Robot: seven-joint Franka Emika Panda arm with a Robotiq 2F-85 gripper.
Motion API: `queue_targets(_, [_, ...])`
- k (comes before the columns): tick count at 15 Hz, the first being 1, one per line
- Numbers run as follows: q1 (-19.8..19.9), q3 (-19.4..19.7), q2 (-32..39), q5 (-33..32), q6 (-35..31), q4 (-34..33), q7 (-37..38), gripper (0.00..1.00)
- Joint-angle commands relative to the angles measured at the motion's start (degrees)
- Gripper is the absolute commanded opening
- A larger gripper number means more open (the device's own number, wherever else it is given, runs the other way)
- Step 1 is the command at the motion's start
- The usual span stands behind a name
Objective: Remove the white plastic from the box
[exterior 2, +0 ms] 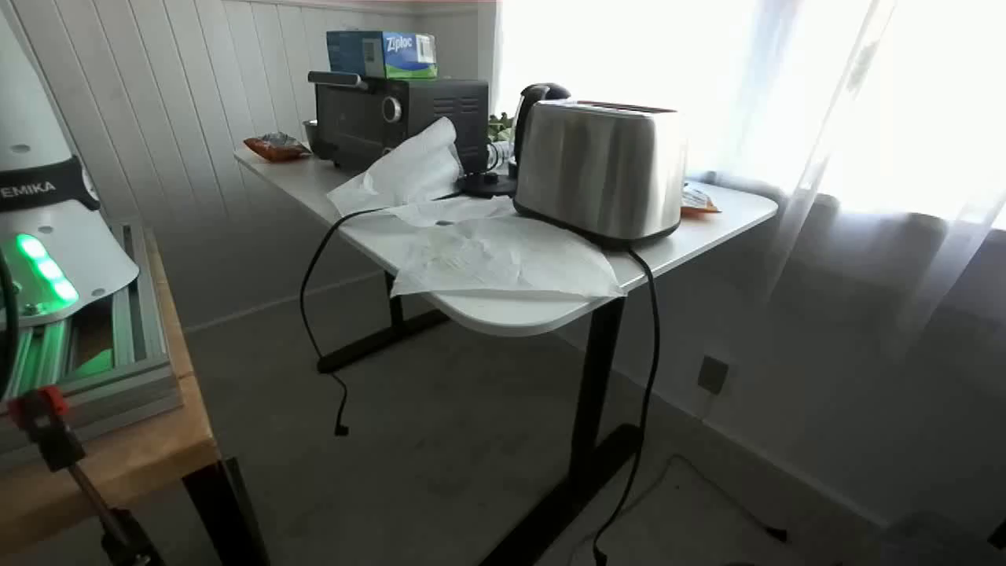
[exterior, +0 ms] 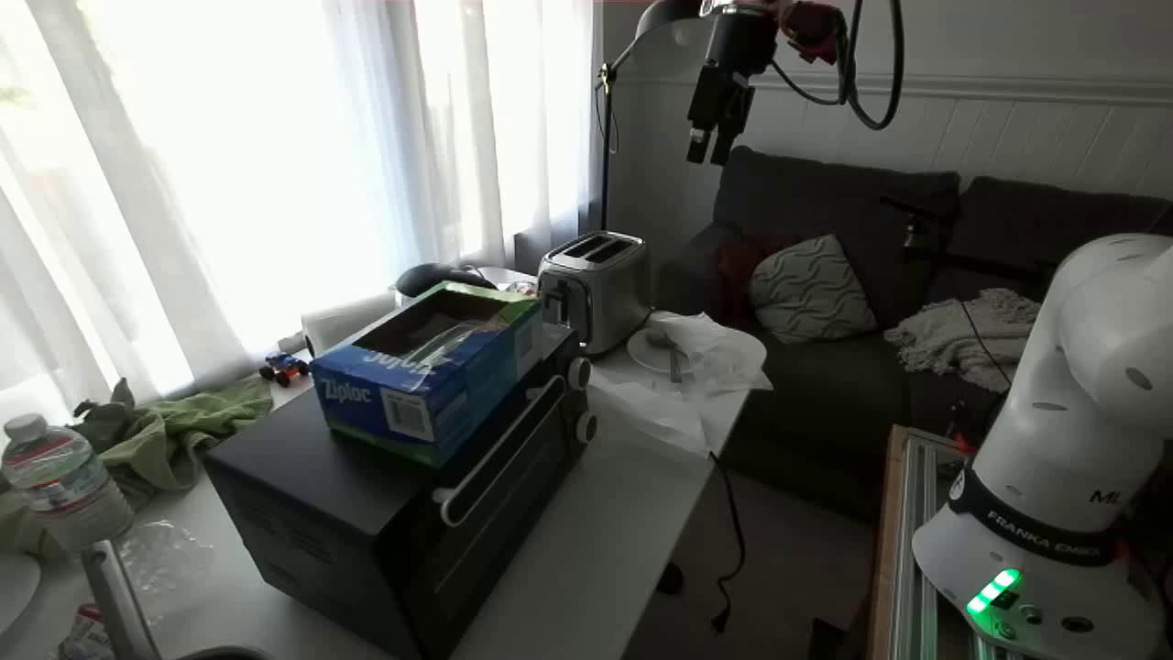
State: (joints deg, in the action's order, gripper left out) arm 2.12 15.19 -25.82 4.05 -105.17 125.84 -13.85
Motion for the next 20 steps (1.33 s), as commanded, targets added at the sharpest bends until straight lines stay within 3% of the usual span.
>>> queue_targets(1, [1.5,-1.2,0.2,0.6,0.2,-0.1,-0.5,1.00])
queue_targets(7, [1.2,-1.4,-0.9,0.1,0.2,0.8,-1.8,1.00])
queue_targets(8, [0.1,-1.2,-3.9,0.1,1.7,3.1,-7.0,1.00])
queue_targets(14, [-1.2,-0.9,-15.6,-1.0,9.6,9.6,-21.9,1.00])
queue_targets(15, [-0.6,-1.4,-9.1,-0.3,7.6,5.9,-17.8,1.00])
queue_targets(20, [-1.0,-1.1,-14.6,-0.5,9.4,8.7,-20.8,1.00])
